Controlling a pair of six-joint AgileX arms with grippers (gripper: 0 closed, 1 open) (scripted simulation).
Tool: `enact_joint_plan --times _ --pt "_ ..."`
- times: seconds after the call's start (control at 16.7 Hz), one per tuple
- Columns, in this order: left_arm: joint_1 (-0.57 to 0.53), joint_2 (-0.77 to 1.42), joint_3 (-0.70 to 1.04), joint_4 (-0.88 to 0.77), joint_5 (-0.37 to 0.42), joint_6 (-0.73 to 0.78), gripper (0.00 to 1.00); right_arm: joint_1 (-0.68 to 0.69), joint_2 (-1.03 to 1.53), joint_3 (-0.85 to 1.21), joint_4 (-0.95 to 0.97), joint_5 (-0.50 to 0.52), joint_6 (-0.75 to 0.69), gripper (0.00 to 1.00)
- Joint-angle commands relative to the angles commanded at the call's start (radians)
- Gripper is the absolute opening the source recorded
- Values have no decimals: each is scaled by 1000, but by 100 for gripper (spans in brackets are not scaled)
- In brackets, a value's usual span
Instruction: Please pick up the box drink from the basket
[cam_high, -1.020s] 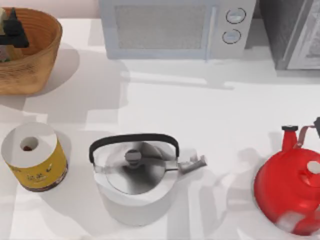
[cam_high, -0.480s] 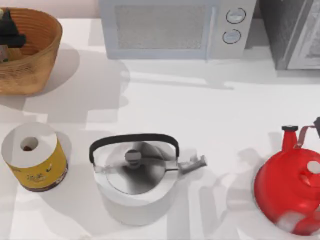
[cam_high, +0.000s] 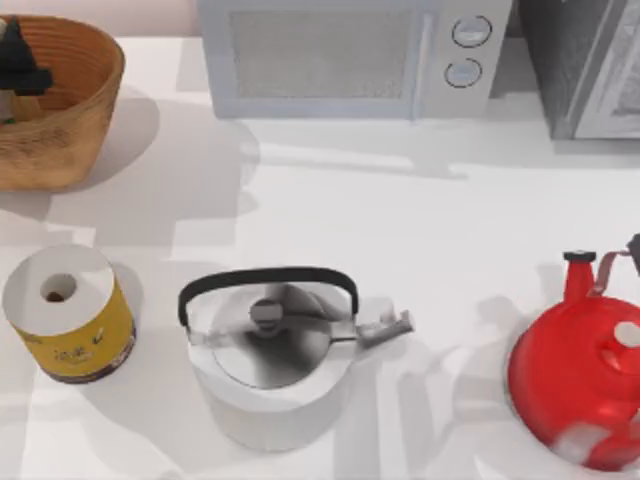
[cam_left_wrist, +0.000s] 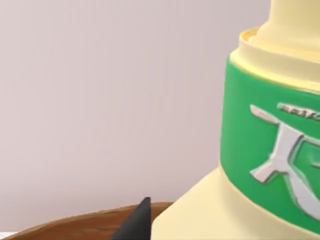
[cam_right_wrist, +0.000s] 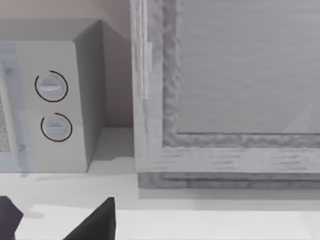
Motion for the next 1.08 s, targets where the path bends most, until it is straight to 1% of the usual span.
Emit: enact_joint_plan --times 0.42,0.54,0.78,1.08 --pt "6 -23 0 -4 0 3 0 0 0 0 0 0 0 100" --pt "7 -33 7 -33 -1 0 0 0 0 0 0 0 0 100" --pt "8 -101 62 -154 -4 1 0 0 0 0 0 0 0 100" --pt "7 -229 161 -366 -5 6 0 0 0 0 0 0 0 100"
